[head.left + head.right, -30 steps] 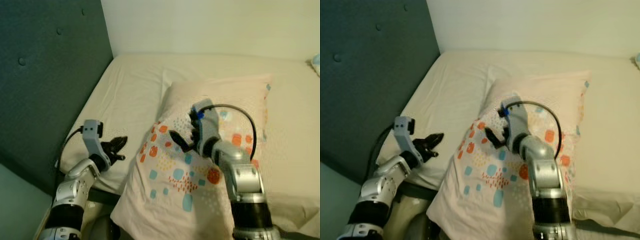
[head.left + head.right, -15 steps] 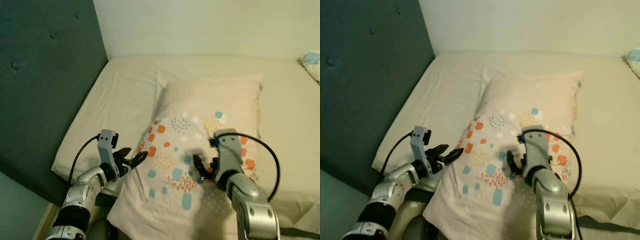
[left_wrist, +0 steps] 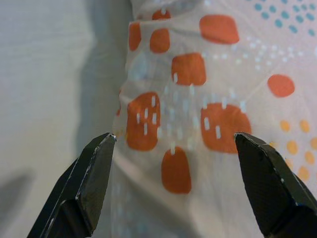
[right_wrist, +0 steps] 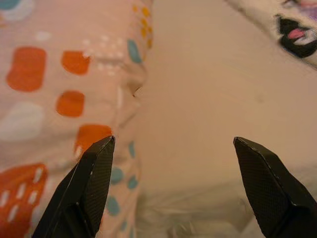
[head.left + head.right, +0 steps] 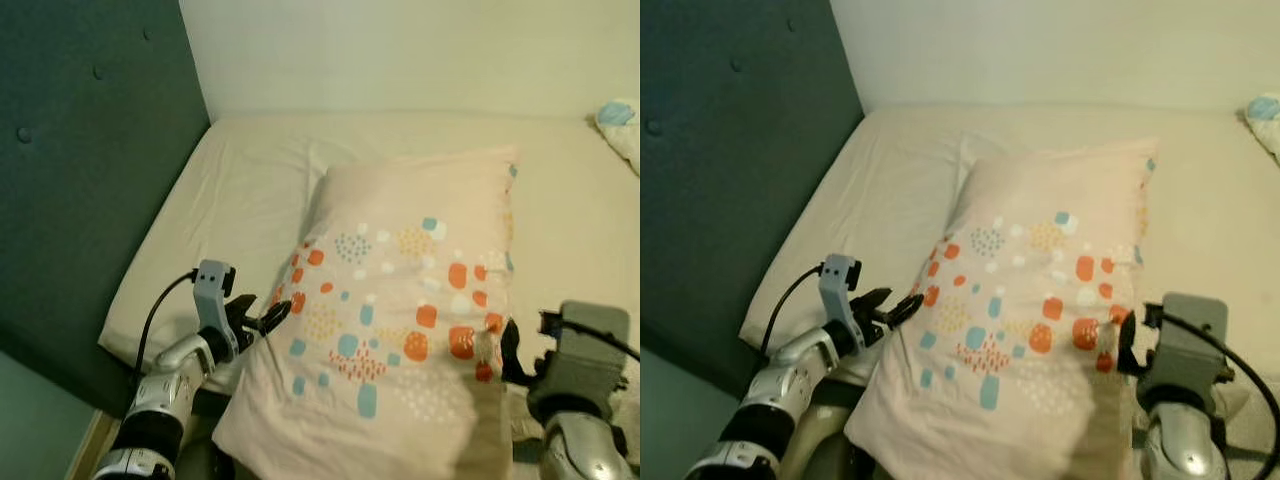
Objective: Clean up the room
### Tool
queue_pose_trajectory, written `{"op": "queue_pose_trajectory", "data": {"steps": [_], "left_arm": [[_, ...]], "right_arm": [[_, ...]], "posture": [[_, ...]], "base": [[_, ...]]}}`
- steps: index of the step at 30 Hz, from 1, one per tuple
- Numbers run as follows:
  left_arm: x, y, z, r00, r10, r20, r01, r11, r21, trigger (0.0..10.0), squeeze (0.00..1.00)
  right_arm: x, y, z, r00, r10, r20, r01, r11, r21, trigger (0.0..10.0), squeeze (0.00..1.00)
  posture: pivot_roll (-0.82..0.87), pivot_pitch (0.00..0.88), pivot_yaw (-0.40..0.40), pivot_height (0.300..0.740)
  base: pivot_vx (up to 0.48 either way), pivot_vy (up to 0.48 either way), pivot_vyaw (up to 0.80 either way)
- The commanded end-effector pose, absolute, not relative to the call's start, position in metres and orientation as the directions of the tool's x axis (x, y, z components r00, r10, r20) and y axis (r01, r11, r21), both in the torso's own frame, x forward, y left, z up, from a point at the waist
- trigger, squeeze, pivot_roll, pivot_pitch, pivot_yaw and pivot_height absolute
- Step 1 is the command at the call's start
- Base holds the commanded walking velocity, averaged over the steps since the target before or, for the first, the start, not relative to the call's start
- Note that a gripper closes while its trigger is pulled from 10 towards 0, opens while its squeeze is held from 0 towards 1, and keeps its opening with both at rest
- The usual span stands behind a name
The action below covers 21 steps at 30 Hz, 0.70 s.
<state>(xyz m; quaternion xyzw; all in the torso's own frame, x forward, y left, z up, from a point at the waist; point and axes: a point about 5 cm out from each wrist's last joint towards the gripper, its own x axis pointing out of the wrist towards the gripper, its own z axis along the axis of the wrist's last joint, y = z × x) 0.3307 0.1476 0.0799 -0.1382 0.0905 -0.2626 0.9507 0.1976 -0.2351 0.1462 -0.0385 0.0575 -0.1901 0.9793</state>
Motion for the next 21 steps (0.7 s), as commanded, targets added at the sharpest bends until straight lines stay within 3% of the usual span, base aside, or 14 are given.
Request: {"op": "queue_pose_trajectory", "data": {"steps": [1, 2, 3, 4, 5, 6, 11, 17, 20, 21], "left_arm": [[0.325, 0.145, 0.066, 0.840, -0.520, -0.152, 0.454, 0.829, -0.328, 10.0, 0.00], [0.325, 0.145, 0.063, 0.841, -0.514, -0.168, 0.445, 0.834, -0.327, 10.0, 0.00], [0.325, 0.144, 0.060, 0.839, -0.513, -0.179, 0.436, 0.832, -0.341, 10.0, 0.39], [0.325, 0.142, 0.058, 0.835, -0.518, -0.186, 0.430, 0.825, -0.368, 10.0, 0.75], [0.325, 0.142, 0.058, 0.835, -0.518, -0.186, 0.430, 0.825, -0.368, 10.0, 0.75], [0.324, 0.140, 0.056, 0.829, -0.526, -0.190, 0.425, 0.814, -0.395, 10.0, 1.00], [0.320, 0.137, 0.046, 0.818, -0.529, -0.226, 0.400, 0.805, -0.438, 10.0, 1.00], [0.316, 0.132, 0.038, 0.809, -0.543, -0.225, 0.326, 0.733, -0.596, 10.0, 1.00], [0.314, 0.117, 0.046, 0.775, -0.624, -0.101, 0.349, 0.555, -0.755, 10.0, 1.00], [0.314, 0.117, 0.046, 0.775, -0.624, -0.101, 0.349, 0.555, -0.755, 10.0, 1.00]], "right_arm": [[0.193, -0.224, 0.135, 0.937, -0.325, -0.130, 0.331, 0.943, 0.026, 10.0, 0.24], [0.194, -0.222, 0.133, 0.952, -0.282, -0.122, 0.291, 0.955, 0.061, 10.0, 0.24], [0.195, -0.219, 0.134, 0.968, -0.229, -0.100, 0.238, 0.968, 0.083, 10.0, 1.00], [0.197, -0.217, 0.134, 0.979, -0.183, -0.084, 0.193, 0.974, 0.123, 10.0, 1.00], [0.197, -0.217, 0.134, 0.979, -0.183, -0.084, 0.193, 0.974, 0.123, 10.0, 1.00], [0.198, -0.215, 0.133, 0.985, -0.151, -0.084, 0.163, 0.975, 0.151, 10.0, 1.00], [0.199, -0.216, 0.128, 0.992, -0.094, -0.089, 0.110, 0.973, 0.205, 10.0, 1.00], [0.194, -0.219, 0.118, 0.993, -0.049, -0.109, 0.075, 0.965, 0.250, 10.0, 1.00], [0.188, -0.227, 0.115, 0.992, -0.070, -0.108, 0.095, 0.963, 0.251, 10.0, 1.00], [0.188, -0.227, 0.115, 0.992, -0.070, -0.108, 0.095, 0.963, 0.251, 10.0, 1.00]], "posture": [[-0.18, 0.187, 0.025, 0.574], [-0.18, 0.187, 0.025, 0.574], [-0.18, 0.187, 0.025, 0.574], [-0.18, 0.187, 0.024, 0.574], [-0.18, 0.187, 0.024, 0.574], [-0.18, 0.187, 0.024, 0.574], [-0.17, 0.187, 0.024, 0.574], [-0.17, 0.192, 0.024, 0.574], [-0.17, 0.193, 0.022, 0.574], [-0.17, 0.193, 0.022, 0.574]], "base": [[0.000, 0.000, 0.00], [0.000, 0.000, 0.00], [0.000, 0.000, 0.00], [0.000, 0.000, 0.00], [0.000, 0.000, 0.00], [0.000, 0.000, 0.00], [0.000, 0.000, 0.00], [0.000, 0.000, 0.00], [0.000, 0.000, 0.00], [0.000, 0.000, 0.00]]}}
